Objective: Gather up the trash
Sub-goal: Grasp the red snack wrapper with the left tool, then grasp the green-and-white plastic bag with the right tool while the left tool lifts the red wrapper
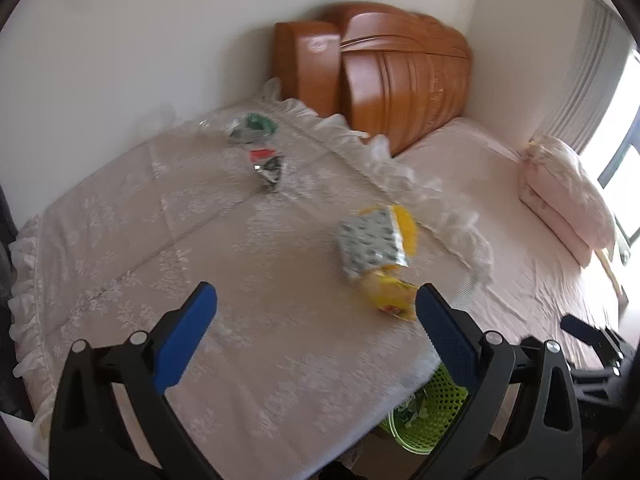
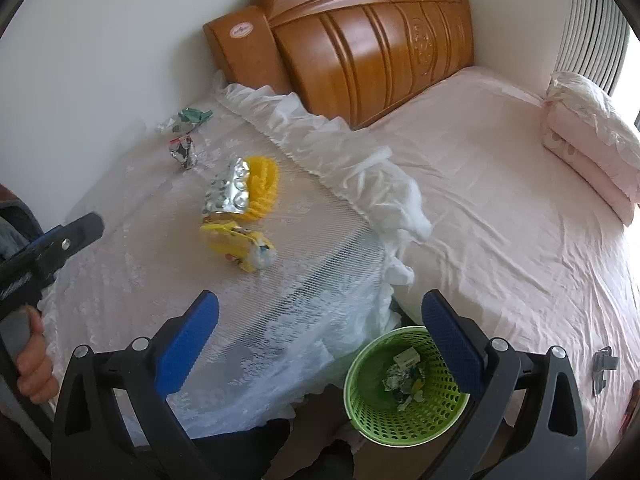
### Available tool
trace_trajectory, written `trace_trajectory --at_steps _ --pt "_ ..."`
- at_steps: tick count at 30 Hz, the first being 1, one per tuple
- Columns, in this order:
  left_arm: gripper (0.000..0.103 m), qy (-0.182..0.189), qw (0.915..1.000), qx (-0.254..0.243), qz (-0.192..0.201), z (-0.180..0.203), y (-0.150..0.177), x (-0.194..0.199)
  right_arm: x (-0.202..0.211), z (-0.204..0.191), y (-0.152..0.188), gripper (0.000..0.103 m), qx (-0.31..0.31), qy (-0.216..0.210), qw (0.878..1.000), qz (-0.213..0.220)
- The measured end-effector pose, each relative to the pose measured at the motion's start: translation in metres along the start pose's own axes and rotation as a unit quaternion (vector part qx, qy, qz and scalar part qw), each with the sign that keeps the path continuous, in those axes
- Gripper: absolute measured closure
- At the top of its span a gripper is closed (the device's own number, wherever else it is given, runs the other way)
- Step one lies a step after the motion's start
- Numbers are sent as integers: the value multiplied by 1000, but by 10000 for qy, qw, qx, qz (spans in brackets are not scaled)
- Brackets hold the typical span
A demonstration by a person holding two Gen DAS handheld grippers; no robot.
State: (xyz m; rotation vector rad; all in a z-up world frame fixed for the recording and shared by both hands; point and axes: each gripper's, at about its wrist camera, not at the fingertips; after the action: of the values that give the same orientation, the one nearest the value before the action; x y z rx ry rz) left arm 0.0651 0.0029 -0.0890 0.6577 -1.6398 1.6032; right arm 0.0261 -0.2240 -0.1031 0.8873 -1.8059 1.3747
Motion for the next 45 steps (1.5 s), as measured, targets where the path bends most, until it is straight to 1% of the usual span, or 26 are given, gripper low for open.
trace_trajectory --at_steps 3,6,8,10,13,15,17,19,22,23,24,27,28,31,33,36,40,43,45 --pt "8 -93 10000 33 4 -16 -15 -22 -7 -12 -7 2 19 -16 10000 -39" --pt "8 -266 9996 13 15 -24 -32 -48 -12 -20 -14 2 9 -27 10000 -45" --pt "8 -415 9991 -2 -40 -28 -48 -75 -17 -22 -20 2 -52 -45 9999 -73" --pt "8 -442 9989 24 -122 -33 -66 -105 -20 -24 -24 2 -122 -59 9999 -90" --pt "8 -596 9981 71 -132 -37 -91 -147 -27 -24 -31 2 -240 -41 9996 -145" --pt "8 -719 9972 110 -182 -40 -104 -174 -32 -22 -35 2 -328 -16 9993 -185" --pt "8 -832 9959 163 -316 -42 -114 -203 -37 -20 -38 2 -419 20 9989 -226" --pt "10 -873 9947 218 -489 -45 -118 -223 -41 -15 -41 2 -518 35 9983 -254" --pt "20 -874 9933 353 -668 -47 -118 -243 -46 -13 -44 2 -588 46 9978 -293" --pt "23 -857 9931 393 -692 -48 -117 -246 -48 -12 -45 2 -595 55 9978 -298" --pt "26 -925 9928 393 -656 -48 -117 -246 -49 -12 -46 2 -585 64 9978 -303" --pt "39 -1047 9926 250 -562 -44 -121 -249 -54 -13 -47 2 -503 137 9980 -351" --pt "42 -1071 9926 202 -542 -43 -122 -249 -55 -14 -47 2 -477 155 9981 -359" --pt "56 -943 9940 190 -526 -40 -125 -247 -56 -17 -47 2 -384 183 9984 -371" --pt "66 -928 9941 150 -538 -38 -126 -245 -57 -20 -48 2 -331 170 9986 -371" --pt "68 -897 9946 130 -511 -38 -127 -238 -61 -27 -51 2 -192 163 9989 -385" --pt "70 -815 9955 295 -382 -50 -126 -215 -70 -40 -61 2 57 134 9991 -405" --pt "70 -810 9954 414 -286 -63 -127 -199 -76 -56 -75 2 289 -13 9990 -354" --pt "70 -828 9949 502 -266 -74 -125 -187 -82 -75 -90 2 615 -113 9976 -289"
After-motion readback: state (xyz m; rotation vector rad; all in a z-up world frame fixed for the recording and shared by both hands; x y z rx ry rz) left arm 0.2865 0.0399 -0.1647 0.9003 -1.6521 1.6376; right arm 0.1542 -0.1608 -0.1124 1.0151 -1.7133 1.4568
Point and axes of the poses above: each gripper's, at about its wrist camera, not at the fingertips, and x roughly against the way its jaws point, z to its right, y to its underside, and after that the axes turned 6 degrees about -x, right-handed
